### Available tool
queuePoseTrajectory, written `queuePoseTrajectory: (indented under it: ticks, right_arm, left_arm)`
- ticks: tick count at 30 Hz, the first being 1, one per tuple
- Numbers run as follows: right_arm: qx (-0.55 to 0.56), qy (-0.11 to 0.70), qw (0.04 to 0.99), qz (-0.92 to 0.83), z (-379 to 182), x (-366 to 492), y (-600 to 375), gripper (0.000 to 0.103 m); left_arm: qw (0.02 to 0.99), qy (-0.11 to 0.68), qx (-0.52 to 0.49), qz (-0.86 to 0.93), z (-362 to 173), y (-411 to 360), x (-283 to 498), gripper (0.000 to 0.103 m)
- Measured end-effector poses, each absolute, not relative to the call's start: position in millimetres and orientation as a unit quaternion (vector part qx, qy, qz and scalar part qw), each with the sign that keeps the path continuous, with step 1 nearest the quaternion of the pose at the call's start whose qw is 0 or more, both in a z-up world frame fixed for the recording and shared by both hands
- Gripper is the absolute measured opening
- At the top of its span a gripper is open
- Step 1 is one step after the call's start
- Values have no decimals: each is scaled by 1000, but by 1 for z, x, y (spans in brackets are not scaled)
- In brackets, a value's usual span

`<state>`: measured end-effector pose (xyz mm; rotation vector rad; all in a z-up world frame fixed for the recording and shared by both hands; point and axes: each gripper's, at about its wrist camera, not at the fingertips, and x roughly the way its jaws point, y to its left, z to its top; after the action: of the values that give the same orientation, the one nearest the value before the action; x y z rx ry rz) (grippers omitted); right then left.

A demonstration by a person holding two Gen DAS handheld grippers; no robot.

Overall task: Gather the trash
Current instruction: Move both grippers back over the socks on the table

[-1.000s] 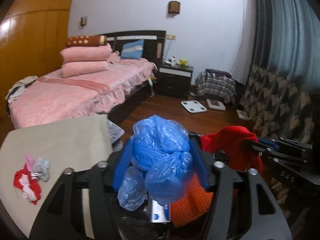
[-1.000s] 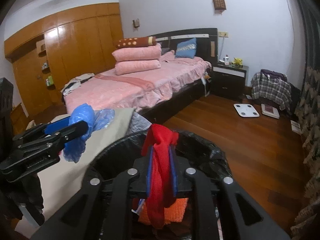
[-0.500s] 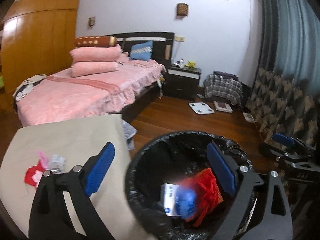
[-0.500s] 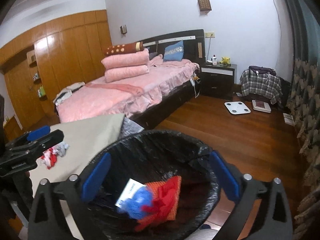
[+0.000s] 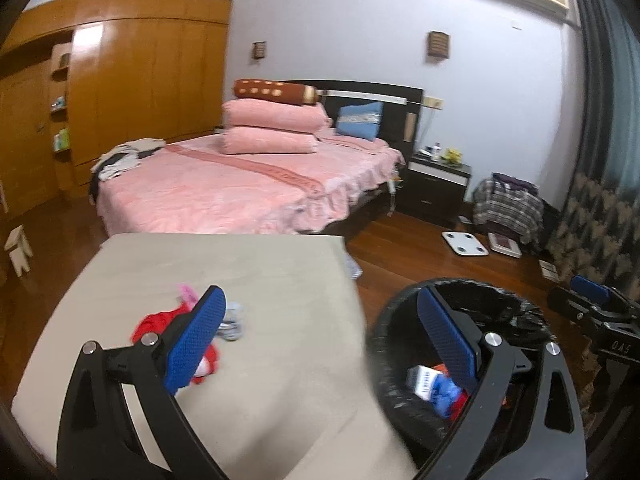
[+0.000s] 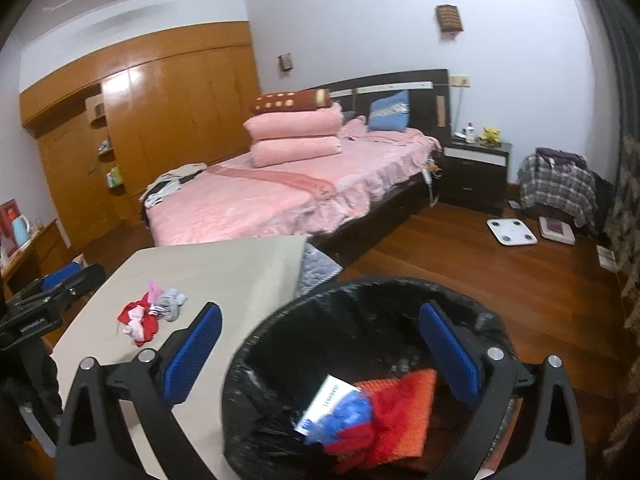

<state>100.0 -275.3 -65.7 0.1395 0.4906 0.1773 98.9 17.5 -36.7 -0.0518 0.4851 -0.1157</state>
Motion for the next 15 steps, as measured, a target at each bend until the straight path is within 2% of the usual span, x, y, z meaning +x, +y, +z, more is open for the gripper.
queuePoseTrajectory:
  ticks: [15]
  right_arm:
    - [42, 235, 958, 160, -76, 143, -156, 97]
  left_arm:
    - [969, 241, -36, 40, -49, 112, 95, 94]
